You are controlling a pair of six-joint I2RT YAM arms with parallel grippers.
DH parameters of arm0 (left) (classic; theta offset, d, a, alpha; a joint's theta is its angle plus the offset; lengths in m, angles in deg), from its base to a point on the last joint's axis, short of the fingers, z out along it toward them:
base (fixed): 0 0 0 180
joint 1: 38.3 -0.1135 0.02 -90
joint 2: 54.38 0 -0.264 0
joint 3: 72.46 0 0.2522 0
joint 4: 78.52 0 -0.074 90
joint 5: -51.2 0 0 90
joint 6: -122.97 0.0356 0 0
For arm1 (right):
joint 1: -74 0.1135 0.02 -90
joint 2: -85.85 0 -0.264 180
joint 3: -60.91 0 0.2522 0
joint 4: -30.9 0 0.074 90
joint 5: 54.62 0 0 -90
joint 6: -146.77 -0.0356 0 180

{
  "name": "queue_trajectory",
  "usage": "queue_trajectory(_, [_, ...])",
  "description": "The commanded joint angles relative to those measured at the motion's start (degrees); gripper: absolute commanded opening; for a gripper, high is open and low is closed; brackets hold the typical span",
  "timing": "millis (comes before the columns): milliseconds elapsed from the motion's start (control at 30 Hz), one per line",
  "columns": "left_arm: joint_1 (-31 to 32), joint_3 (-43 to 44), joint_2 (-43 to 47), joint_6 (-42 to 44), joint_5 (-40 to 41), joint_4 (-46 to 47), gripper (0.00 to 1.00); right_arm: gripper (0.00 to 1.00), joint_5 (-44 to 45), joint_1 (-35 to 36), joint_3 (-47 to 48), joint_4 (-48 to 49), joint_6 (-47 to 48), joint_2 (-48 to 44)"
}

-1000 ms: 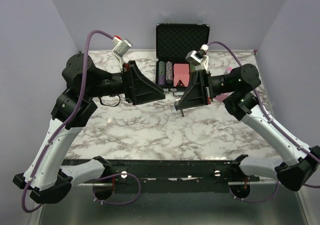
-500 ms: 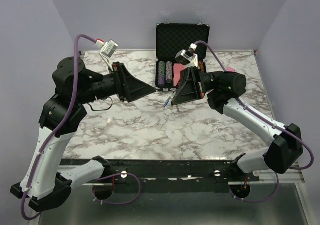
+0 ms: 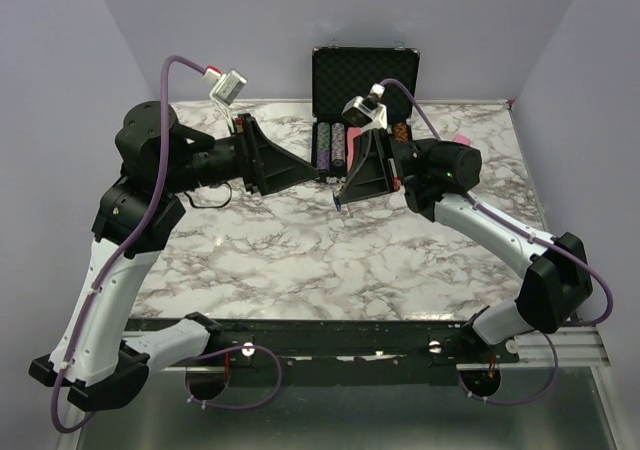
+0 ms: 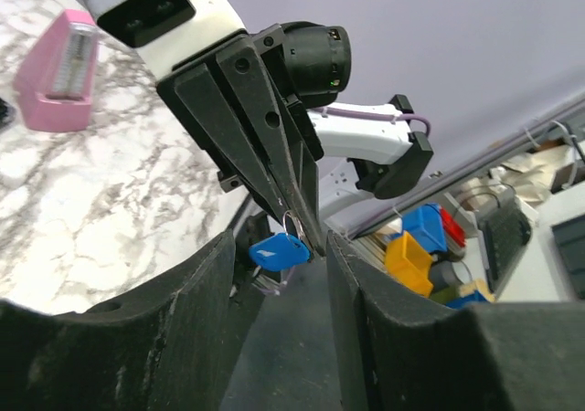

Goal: Remove the keys from the keyring

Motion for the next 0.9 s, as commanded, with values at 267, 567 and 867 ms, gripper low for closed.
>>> queue_trajectory(267, [-0.3,-2.4,-0.1,-2.6,-7.5,6.5,0.51,0.01,1.0,2.1,1.9,5.9,-4.5,-1.5])
queue_trajectory(567, [0.4,-3.5,0.7,-1.8,-7.4,5.6,0.51,0.01,0.8,2.8,3.3,4.7,-3.3,-0.3])
queue_trajectory(867, [1.3,-3.4,0.5,-1.4,-7.3,5.1,0.49,0.01,1.1,3.6,4.0,2.9,-1.4,0.9])
